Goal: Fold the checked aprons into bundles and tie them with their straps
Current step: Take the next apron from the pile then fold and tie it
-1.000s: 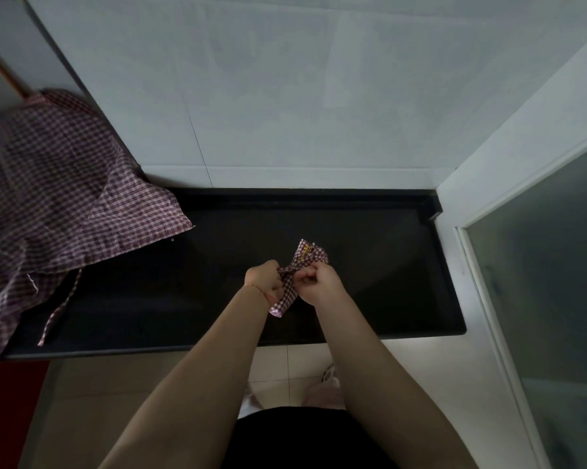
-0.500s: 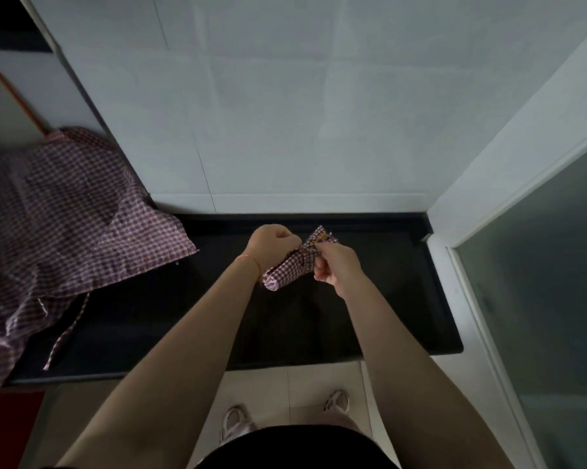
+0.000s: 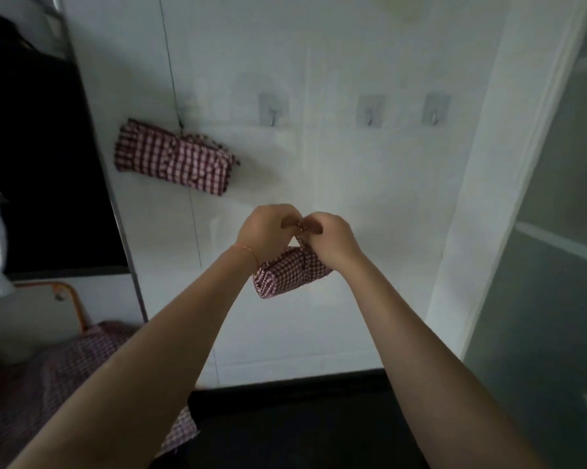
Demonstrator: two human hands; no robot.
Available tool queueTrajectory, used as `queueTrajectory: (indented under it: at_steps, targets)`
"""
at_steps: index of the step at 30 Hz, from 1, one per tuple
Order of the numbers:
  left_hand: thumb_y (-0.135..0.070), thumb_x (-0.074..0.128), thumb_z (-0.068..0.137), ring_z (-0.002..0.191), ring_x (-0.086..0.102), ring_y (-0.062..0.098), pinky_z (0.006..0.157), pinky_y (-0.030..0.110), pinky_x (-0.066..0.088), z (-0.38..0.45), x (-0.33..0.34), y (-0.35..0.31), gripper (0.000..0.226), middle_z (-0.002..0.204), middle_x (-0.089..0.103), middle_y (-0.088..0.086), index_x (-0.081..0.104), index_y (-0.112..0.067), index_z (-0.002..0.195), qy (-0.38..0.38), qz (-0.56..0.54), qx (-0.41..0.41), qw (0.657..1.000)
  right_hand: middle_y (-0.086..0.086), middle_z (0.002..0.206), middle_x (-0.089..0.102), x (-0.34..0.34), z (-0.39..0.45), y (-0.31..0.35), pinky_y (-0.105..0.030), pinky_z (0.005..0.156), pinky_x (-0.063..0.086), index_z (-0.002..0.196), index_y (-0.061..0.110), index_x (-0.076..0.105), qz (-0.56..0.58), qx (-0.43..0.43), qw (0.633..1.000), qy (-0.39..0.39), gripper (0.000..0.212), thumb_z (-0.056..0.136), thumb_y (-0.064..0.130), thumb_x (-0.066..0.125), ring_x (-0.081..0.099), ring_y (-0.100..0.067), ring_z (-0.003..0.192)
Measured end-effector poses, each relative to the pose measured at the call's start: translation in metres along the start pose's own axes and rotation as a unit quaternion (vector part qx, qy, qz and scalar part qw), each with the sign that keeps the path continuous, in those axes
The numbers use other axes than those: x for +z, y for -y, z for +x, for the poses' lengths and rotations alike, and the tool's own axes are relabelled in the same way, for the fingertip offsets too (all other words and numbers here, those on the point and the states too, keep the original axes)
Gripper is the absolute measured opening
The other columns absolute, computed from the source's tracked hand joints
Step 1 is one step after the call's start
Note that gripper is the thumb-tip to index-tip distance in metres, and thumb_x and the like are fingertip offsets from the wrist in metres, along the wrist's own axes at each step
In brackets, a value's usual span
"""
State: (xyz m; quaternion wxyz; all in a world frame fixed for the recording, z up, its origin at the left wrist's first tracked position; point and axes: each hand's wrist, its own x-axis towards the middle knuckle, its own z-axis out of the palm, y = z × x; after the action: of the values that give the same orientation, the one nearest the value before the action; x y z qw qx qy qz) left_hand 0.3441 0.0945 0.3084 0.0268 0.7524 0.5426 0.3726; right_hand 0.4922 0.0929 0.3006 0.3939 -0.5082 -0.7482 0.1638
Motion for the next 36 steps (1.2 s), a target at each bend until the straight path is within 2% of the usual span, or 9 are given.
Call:
queueTrajectory:
  at_steps: [6,10,12,15,17,21,25,30,36]
  targets:
    - [-0.035,0.073,0.086,0.087,0.065,0.011,0.080,0.027,0.052,0.031,-0.058,-0.028,0.020,0.092,0.071,-0.005,0.066,-0.021,0.098,-0.099,-0.029,0.020,0.994,0.000,0.101,0.071,-0.038,0.041,0.047,-0.023,0.076,0.043,0.101,0.012,0.073,0.056,-0.018,0.992,-0.112,0.017,0.091,0.020,0.063,0.062,-0.014,0.092]
    - [-0.056,0.073,0.080,0.107,0.059,0.013,0.089,0.029,0.050,0.032,-0.084,-0.019,0.054,0.115,0.063,-0.003,0.059,-0.023,0.121,0.007,-0.131,-0.052,0.990,0.005,0.080,0.063,-0.054,0.060,0.062,-0.019,0.057,0.038,0.085,0.009,0.066,0.081,0.009,0.977,-0.199,0.009,0.086,0.014,0.058,0.056,-0.010,0.075]
    - [-0.051,0.080,0.073,0.115,0.055,0.016,0.095,0.031,0.049,0.029,-0.092,-0.012,0.070,0.126,0.057,-0.002,0.051,-0.025,0.131,0.058,-0.150,-0.059,0.985,0.005,0.071,0.057,-0.058,0.069,0.070,-0.021,0.053,0.037,0.078,0.009,0.059,0.095,0.022,0.972,-0.214,0.008,0.085,0.011,0.055,0.051,-0.009,0.066]
    - [-0.031,0.087,0.071,0.115,0.055,0.018,0.089,0.028,0.055,0.030,-0.096,0.000,0.082,0.130,0.053,0.000,0.044,-0.022,0.140,0.042,-0.119,-0.045,0.991,0.003,0.067,0.051,-0.058,0.082,0.081,-0.025,0.051,0.036,0.072,0.012,0.050,0.124,0.027,0.970,-0.210,0.011,0.083,0.009,0.052,0.048,-0.012,0.062]
    - [-0.023,0.086,0.072,0.112,0.058,0.018,0.083,0.024,0.056,0.031,-0.099,0.005,0.073,0.125,0.057,0.000,0.049,-0.019,0.135,-0.012,-0.132,-0.030,0.991,0.002,0.068,0.051,-0.057,0.090,0.085,-0.027,0.051,0.036,0.071,0.013,0.050,0.136,0.030,0.968,-0.208,0.011,0.082,0.010,0.051,0.051,-0.016,0.066]
    - [-0.018,0.078,0.083,0.097,0.068,0.018,0.078,0.033,0.061,0.041,-0.108,0.003,0.041,0.105,0.069,0.004,0.061,-0.018,0.120,-0.123,-0.249,-0.015,0.960,-0.005,0.078,0.060,-0.059,0.106,0.092,-0.036,0.062,0.055,0.081,0.011,0.054,0.165,0.038,0.975,-0.146,0.007,0.085,0.010,0.048,0.065,-0.024,0.071]
    - [-0.016,0.071,0.088,0.090,0.062,0.003,0.073,0.024,0.058,0.061,-0.116,-0.005,0.027,0.097,0.066,-0.008,0.066,-0.021,0.115,-0.217,-0.187,0.023,0.958,-0.009,0.080,0.069,-0.061,0.122,0.103,-0.029,0.059,0.058,0.087,0.010,0.059,0.169,0.027,0.984,-0.055,0.006,0.088,0.013,0.054,0.070,-0.019,0.066]
    - [-0.016,0.069,0.090,0.093,0.061,0.010,0.073,0.021,0.055,0.079,-0.118,0.005,0.026,0.103,0.067,-0.001,0.066,-0.019,0.115,-0.239,-0.180,0.006,0.954,-0.007,0.091,0.070,-0.061,0.144,0.107,-0.022,0.051,0.054,0.092,0.009,0.064,0.169,-0.003,0.984,-0.065,0.008,0.087,0.015,0.060,0.070,-0.017,0.076]
    - [-0.018,0.065,0.094,0.082,0.054,-0.001,0.058,0.010,0.047,0.086,-0.118,0.015,0.025,0.093,0.059,-0.006,0.058,-0.018,0.119,-0.235,-0.155,-0.020,0.959,-0.004,0.087,0.068,-0.053,0.162,0.107,-0.024,0.053,0.057,0.096,0.009,0.070,0.173,-0.020,0.983,-0.065,0.010,0.088,0.012,0.066,0.068,-0.018,0.075]
